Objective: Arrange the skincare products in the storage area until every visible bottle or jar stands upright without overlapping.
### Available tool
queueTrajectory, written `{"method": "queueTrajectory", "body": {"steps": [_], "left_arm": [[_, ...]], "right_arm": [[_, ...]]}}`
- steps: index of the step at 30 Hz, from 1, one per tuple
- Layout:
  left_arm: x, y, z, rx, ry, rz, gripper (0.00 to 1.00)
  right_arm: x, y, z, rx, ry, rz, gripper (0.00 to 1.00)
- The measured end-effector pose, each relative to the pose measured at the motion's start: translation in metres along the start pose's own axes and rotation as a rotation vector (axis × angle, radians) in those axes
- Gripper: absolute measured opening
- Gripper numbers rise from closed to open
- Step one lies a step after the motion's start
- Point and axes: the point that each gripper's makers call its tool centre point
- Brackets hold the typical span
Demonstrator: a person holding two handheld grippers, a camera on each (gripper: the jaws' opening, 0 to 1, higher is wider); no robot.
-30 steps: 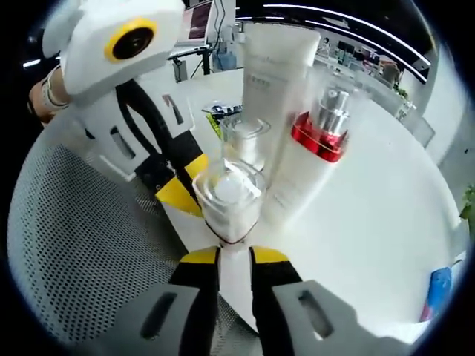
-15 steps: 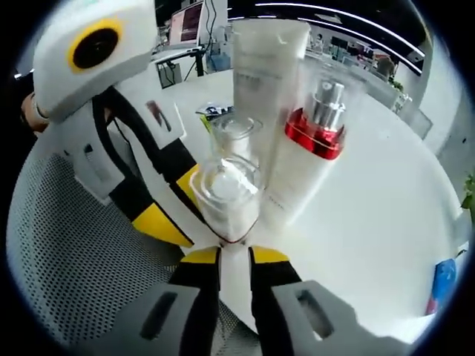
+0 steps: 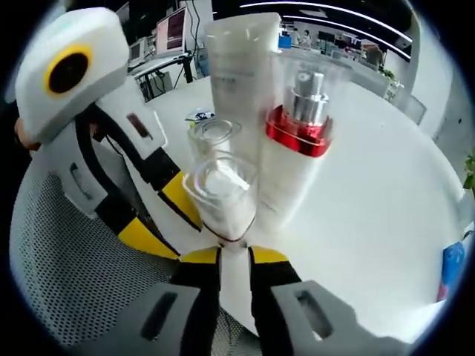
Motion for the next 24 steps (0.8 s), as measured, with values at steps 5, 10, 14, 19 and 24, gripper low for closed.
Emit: {"method": "queueTrajectory", "body": {"steps": [5, 10, 14, 19, 24], "left_arm": [[-0.003, -0.021, -0.016, -0.02, 0.055, -0.058, 0.12], [-0.007, -0.021, -0.036, -0.056, 0.115, -0.045, 0.12], [-0.007, -0.013, -0.038, -0.06, 0.115, -0.02, 0.11], [-0.004, -0.011, -0.038, -0.056, 0.112, -0.018, 0.11], [-0.004, -0.011, -0.038, -0.049, 0.108, -0.018, 0.1]], "right_arm": [[0.001, -0.001, 0.001, 0.013, 0.002, -0.002, 0.14], [0.002, -0.001, 0.001, 0.021, 0.005, -0.005, 0.15], [0.003, -0.001, 0.001, 0.032, 0.007, -0.007, 0.15], [0.003, 0.003, 0.001, 0.062, 0.016, 0.007, 0.15], [0.005, 0.003, 0.004, 0.072, 0.009, 0.001, 0.14]]}}
Point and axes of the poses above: the point that each gripper's makers call its tool centre point, and the gripper's own axes: x roughly forward along the fingers, z roughly to its right, y roughly out of its top, and after that the axes turned 13 degrees about -z, right-handed
